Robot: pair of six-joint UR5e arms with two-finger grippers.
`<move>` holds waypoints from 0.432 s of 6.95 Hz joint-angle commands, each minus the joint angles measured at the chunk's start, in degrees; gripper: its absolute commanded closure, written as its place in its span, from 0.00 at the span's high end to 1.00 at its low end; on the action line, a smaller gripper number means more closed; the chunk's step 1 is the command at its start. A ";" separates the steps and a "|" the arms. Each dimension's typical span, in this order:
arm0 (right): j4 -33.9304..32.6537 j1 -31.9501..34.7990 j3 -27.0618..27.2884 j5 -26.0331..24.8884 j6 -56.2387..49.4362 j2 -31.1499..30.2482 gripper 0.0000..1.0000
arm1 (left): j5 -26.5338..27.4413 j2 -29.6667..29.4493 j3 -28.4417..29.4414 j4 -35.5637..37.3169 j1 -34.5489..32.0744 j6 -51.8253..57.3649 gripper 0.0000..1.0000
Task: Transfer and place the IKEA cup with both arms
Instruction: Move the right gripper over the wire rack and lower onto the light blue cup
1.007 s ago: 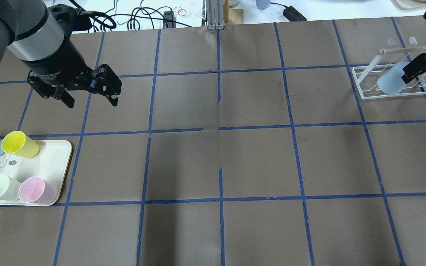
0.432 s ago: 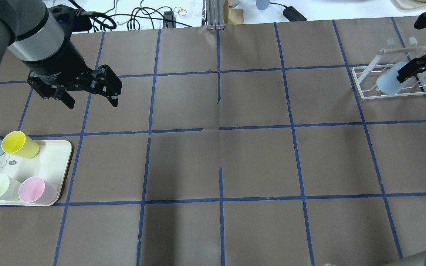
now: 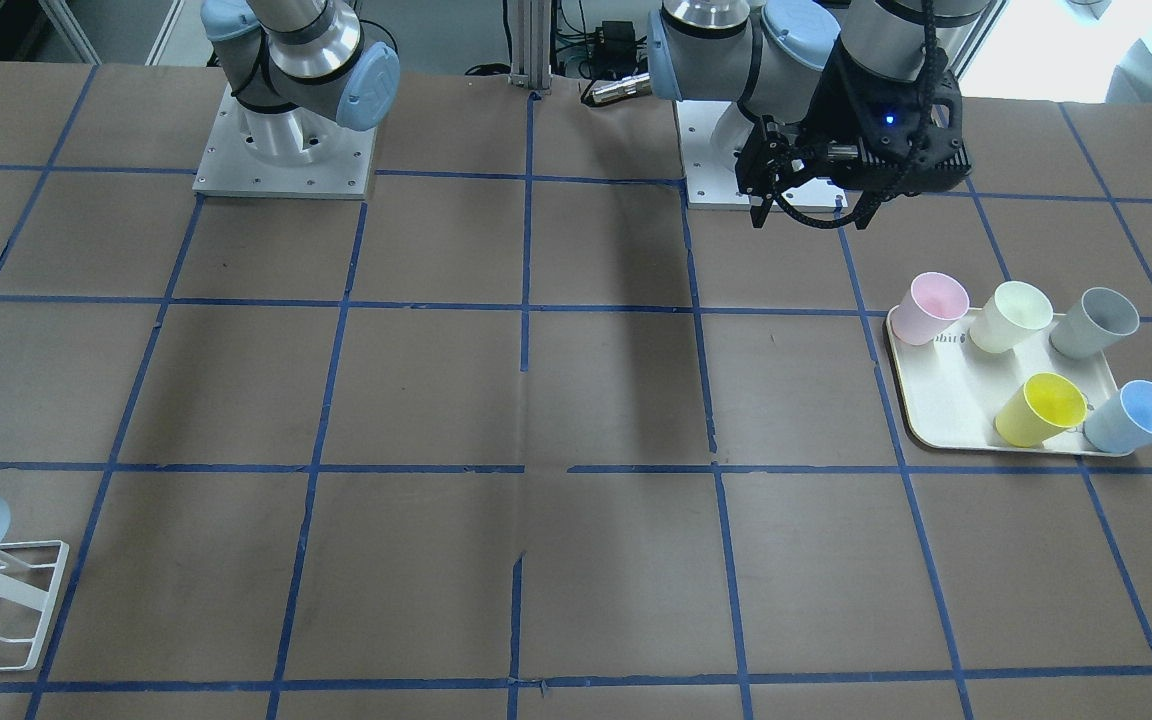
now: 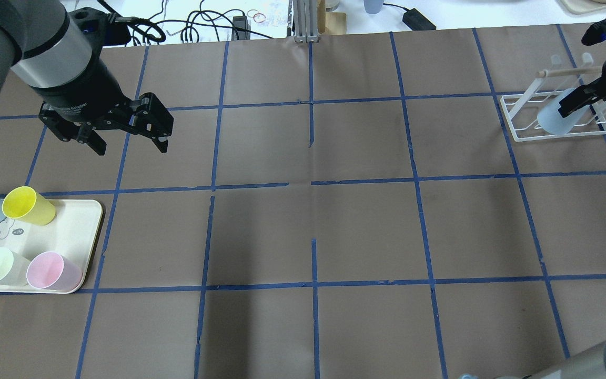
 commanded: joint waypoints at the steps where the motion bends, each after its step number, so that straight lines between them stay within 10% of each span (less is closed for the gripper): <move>1: -0.52 0.08 -0.93 0.23 0.23 1.24 1.00 | 0.00 -0.10 -0.01 -0.01 0.00 -0.01 1.00; 3: -1.30 0.17 -1.20 2.34 0.49 1.94 1.00 | 0.00 0.08 -0.27 -0.01 0.00 -0.01 1.00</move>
